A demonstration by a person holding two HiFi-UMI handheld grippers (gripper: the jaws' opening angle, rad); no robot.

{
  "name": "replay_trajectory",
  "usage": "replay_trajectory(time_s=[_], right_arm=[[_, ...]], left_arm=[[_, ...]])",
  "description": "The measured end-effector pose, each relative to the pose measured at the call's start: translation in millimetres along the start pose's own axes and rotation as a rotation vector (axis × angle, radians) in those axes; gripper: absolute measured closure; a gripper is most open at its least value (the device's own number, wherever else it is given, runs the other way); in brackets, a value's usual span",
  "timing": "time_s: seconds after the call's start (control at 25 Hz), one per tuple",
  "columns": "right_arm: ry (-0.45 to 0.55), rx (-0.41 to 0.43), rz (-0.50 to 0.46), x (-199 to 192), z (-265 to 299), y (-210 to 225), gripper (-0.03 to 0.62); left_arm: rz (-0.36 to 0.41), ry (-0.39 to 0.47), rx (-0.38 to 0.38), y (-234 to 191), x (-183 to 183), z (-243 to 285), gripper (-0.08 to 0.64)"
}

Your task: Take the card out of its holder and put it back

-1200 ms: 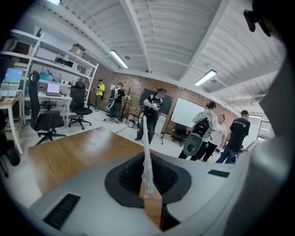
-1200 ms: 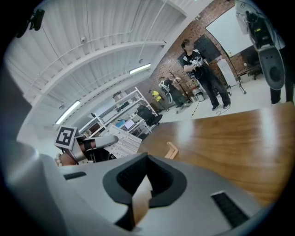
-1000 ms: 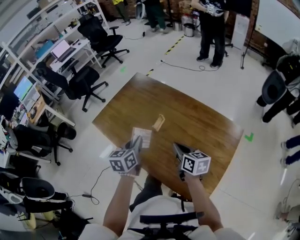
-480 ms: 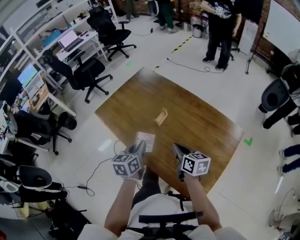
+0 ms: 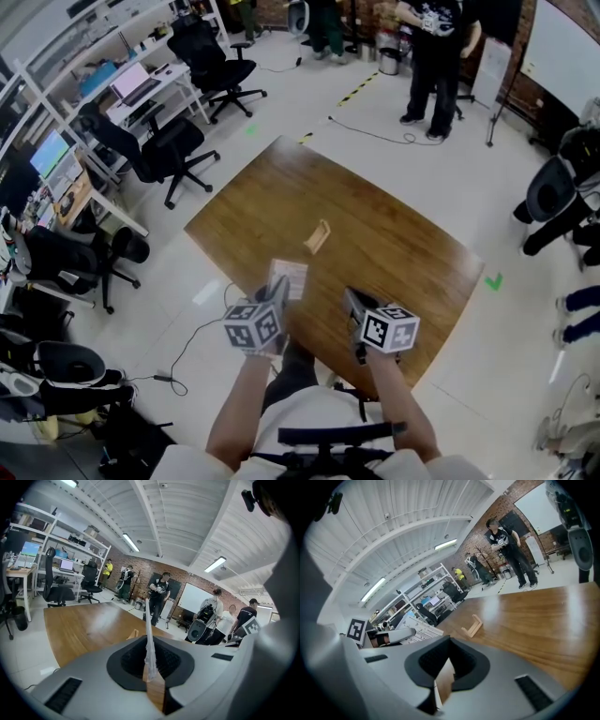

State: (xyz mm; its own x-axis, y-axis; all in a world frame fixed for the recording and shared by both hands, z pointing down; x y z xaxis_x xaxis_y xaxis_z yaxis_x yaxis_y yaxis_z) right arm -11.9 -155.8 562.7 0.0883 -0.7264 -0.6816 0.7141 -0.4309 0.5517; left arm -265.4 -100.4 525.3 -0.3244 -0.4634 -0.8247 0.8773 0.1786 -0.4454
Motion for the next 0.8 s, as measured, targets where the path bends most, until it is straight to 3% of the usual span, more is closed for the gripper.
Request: replay_trajectory(time_s=[0.24,0.8], right_arm=[[0.013,-0.008,0.019,5.2,1.4,0.7,0.583],[0.049,-0.047,0.071,12.4,21.4,1.7,0.583]], left_arm=[[0.01,-0.043,-0.007,-4.8,10.8,13.5,0.546],[0.121,-0.159,-0.055,-39.3,68.0,78.6,0.546]])
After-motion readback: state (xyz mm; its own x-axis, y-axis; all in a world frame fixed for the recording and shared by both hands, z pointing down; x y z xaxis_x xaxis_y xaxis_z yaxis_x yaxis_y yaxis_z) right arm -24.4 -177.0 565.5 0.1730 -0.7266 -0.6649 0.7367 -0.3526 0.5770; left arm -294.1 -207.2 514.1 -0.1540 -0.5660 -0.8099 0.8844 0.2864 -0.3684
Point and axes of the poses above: the fingertips, and each gripper's own axes: z forward along the fingers, y to its right, x out of its top, the point moved 10 cm from there along -z, backward along the fingers, and after that the axes turned 8 degrees about -x, right-handed, at the moved point
